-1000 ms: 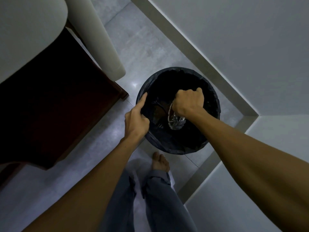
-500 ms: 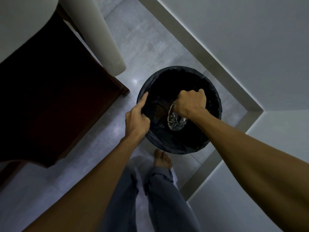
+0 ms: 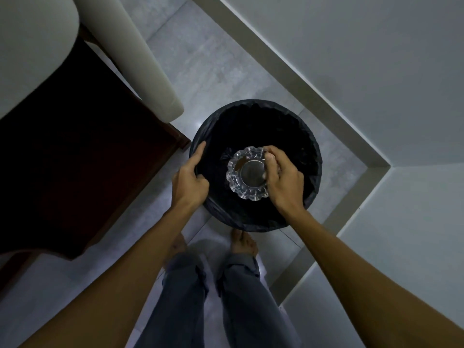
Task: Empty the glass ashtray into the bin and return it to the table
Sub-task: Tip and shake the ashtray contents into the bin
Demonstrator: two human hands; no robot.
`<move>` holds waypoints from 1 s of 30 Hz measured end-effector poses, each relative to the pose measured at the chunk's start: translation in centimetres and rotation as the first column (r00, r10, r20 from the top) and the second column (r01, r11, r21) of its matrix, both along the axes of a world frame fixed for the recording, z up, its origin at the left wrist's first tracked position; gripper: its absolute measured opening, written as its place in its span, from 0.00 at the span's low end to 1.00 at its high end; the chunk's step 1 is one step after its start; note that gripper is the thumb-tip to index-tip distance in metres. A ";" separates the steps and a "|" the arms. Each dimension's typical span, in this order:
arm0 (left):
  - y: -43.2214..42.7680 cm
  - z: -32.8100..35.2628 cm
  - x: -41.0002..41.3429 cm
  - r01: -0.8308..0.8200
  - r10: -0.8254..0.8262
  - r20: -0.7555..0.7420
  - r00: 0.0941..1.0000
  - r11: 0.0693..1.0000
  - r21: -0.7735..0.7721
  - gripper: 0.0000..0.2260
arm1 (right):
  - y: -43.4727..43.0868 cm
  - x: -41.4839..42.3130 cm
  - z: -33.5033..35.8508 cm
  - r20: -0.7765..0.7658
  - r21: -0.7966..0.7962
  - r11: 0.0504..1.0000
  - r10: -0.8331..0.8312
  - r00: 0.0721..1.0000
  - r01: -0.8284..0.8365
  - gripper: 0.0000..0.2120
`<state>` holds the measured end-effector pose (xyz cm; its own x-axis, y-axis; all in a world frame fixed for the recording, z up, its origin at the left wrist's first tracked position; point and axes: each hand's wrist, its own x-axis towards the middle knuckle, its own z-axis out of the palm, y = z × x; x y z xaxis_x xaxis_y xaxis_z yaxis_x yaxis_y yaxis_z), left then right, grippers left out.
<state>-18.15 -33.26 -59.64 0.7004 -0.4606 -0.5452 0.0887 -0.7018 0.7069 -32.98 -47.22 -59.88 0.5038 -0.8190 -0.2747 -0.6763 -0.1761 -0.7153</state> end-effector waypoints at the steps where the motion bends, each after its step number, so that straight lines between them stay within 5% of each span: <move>1: 0.0 0.1 0.3 -0.002 0.002 0.004 1.000 1.000 0.009 0.36 | 0.4 0.2 0.0 0.012 -0.014 1.000 0.008 1.000 -0.008 0.14; 8: 0.3 0.1 1.3 -0.044 0.045 -0.004 0.999 0.997 0.059 0.37 | 1.0 1.3 -0.4 0.020 -0.018 1.000 0.016 1.000 -0.016 0.14; 12: 0.4 0.1 1.4 -0.054 0.054 -0.014 0.998 0.997 0.049 0.37 | -0.5 1.9 -0.3 0.019 -0.064 0.984 -0.168 0.986 0.169 0.14; 22: 0.4 -0.1 1.4 -0.021 0.022 -0.010 1.000 0.999 0.050 0.36 | -2.3 2.7 0.4 -0.205 -0.046 0.986 0.146 0.968 -0.159 0.16; 26: 0.0 0.0 1.4 0.009 -0.008 -0.023 1.000 0.999 0.031 0.36 | -3.1 5.0 0.9 -0.467 -0.083 0.923 0.297 0.833 -0.376 0.17; 30: 0.0 -0.1 1.1 0.040 -0.041 -0.044 0.998 0.999 -0.008 0.38 | -4.2 7.9 1.3 -0.766 -0.061 0.787 0.357 0.535 -0.614 0.12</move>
<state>-17.05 -33.31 -59.70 0.6563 -0.4923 -0.5718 0.0916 -0.7003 0.7080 -25.07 -51.44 -58.56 0.6127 -0.6025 -0.5114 -0.6688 -0.7401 0.0706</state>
